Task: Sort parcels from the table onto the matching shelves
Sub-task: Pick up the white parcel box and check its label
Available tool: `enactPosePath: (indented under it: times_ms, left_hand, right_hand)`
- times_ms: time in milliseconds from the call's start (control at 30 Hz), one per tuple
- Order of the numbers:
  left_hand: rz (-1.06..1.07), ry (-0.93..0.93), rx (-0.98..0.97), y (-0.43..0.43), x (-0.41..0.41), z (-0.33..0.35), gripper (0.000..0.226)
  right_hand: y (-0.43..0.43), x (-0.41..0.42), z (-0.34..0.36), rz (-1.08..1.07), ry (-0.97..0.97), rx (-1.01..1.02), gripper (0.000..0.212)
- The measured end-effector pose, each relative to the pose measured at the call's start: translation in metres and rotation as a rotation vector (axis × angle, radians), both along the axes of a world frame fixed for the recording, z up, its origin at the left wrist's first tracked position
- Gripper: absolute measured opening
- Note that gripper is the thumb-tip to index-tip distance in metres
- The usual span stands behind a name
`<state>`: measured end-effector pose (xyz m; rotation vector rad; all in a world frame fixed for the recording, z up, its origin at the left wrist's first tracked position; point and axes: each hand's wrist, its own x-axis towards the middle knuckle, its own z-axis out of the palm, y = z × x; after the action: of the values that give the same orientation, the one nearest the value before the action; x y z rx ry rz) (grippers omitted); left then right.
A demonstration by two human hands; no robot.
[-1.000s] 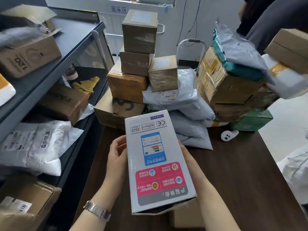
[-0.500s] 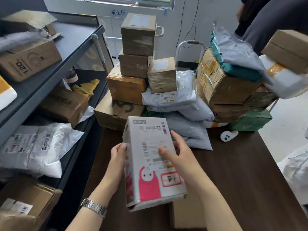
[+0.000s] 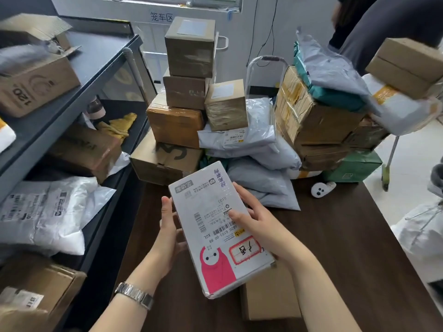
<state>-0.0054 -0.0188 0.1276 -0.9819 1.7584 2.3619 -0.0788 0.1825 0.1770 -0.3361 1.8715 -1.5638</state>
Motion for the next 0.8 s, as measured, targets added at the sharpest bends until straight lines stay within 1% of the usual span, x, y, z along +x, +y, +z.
enactPosePath:
  times_ms: [67,133,200,267,367,433,500,567,600,633,700,733,767,800]
  left_hand:
    - [-0.046,0.009,-0.022,-0.004,0.001,0.001,0.099]
    - [-0.078,0.016,-0.032,-0.01,0.004,0.005,0.107]
    - [-0.099,0.022,-0.023,-0.017,0.006,0.009,0.12]
    - [-0.137,0.022,-0.046,-0.022,0.006,0.014,0.121]
    - [-0.196,0.006,-0.119,-0.025,0.005,0.018,0.107]
    - [-0.163,0.0,-0.136,-0.03,0.006,0.014,0.092]
    - [-0.091,0.015,-0.043,-0.038,0.01,0.01,0.081]
    - [-0.069,0.052,0.115,-0.042,0.016,0.005,0.068]
    - [-0.075,0.076,0.173,-0.042,0.02,0.002,0.061]
    - [-0.079,0.099,0.203,-0.04,0.023,-0.001,0.055]
    - [-0.057,0.131,0.208,-0.033,0.027,-0.006,0.047]
    - [-0.031,0.136,0.205,-0.028,0.028,-0.007,0.049]
    - [0.0,0.133,0.204,-0.024,0.028,-0.008,0.056]
    - [0.023,0.121,0.197,-0.021,0.027,-0.01,0.066]
  right_hand:
    - [0.004,-0.006,0.005,0.031,0.006,-0.003,0.054]
    - [0.006,-0.011,0.009,0.041,0.006,-0.017,0.05]
    - [0.005,-0.011,0.009,0.024,0.003,-0.055,0.05]
    - [0.003,-0.007,0.002,-0.001,0.001,-0.07,0.055]
    - [-0.003,0.0,-0.005,0.01,0.004,-0.073,0.049]
    - [-0.001,-0.001,-0.008,-0.004,-0.004,-0.098,0.05]
    - [0.006,-0.006,-0.011,-0.095,-0.037,-0.199,0.054]
    - [0.015,-0.009,-0.015,-0.249,-0.093,-0.355,0.045]
    - [0.019,-0.007,-0.015,-0.314,-0.064,-0.399,0.037]
    - [0.022,-0.004,-0.016,-0.371,0.017,-0.394,0.03]
    - [0.025,0.004,-0.016,-0.523,0.256,-0.283,0.019]
    - [0.025,0.008,-0.013,-0.59,0.342,-0.222,0.019]
    - [0.022,0.009,-0.01,-0.629,0.38,-0.173,0.024]
    - [0.018,0.009,-0.007,-0.651,0.372,-0.124,0.031]
